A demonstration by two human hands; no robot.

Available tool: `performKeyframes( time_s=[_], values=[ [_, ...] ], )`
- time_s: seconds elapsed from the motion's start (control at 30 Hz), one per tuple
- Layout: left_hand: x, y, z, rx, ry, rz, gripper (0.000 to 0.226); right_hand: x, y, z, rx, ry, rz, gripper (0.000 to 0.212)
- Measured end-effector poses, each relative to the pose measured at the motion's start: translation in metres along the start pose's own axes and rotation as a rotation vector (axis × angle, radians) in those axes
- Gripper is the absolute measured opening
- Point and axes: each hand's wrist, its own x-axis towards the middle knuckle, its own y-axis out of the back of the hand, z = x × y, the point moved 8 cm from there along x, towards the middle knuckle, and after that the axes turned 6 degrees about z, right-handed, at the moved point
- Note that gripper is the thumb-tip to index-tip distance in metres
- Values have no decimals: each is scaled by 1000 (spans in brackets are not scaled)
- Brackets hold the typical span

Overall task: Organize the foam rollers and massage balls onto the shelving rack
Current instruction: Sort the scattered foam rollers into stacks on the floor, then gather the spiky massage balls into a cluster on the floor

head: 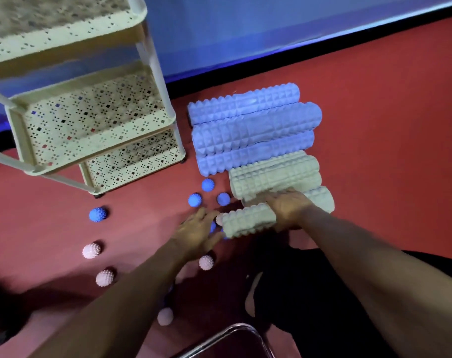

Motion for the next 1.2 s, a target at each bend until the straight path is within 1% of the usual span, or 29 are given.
performKeyframes(
  time_s=[0.07,0.13,0.2,0.3,0.4,0.5,0.57,0.73,0.77,0.83,0.87,0.97,1.03,1.13,1.2],
  values=[
    [4,-6,-6,16,-16,18,78,4,-7,20,-19,-46,17,90],
    [9,-12,-14,28,-6,27,77,10,-11,35,-41,-59,78,79],
    [14,-17,-21,37,2,15,76,18,-16,46,-78,-61,89,77],
    [21,-21,-27,6,-7,13,72,28,-22,58,-111,-53,59,75],
    [30,-26,-31,-43,17,7,72,34,-28,67,-81,-46,67,70],
    [32,-32,-32,-69,45,-5,74,30,-33,72,-37,-56,156,73],
    [31,-31,-32,-77,78,-1,75,25,-32,74,26,-67,236,69],
    [24,-25,-28,-39,126,-18,81,16,-20,72,90,-73,356,53],
    [23,-23,-28,-36,130,-19,81,13,-18,70,118,-82,359,54],
    [18,-20,-30,-24,146,-12,78,7,-12,60,182,-81,364,60],
    [14,-17,-31,-17,158,-3,75,5,-9,51,202,-73,355,59],
    [-7,-11,-37,9,181,34,71,4,-5,16,218,-32,244,63],
    [-26,-9,-43,48,180,53,72,4,1,-11,259,-31,213,66],
    [-59,4,-56,50,244,41,81,-2,12,-58,289,-2,239,68],
    [-85,19,-63,47,285,33,80,-11,22,-90,304,13,261,71]
  ],
)
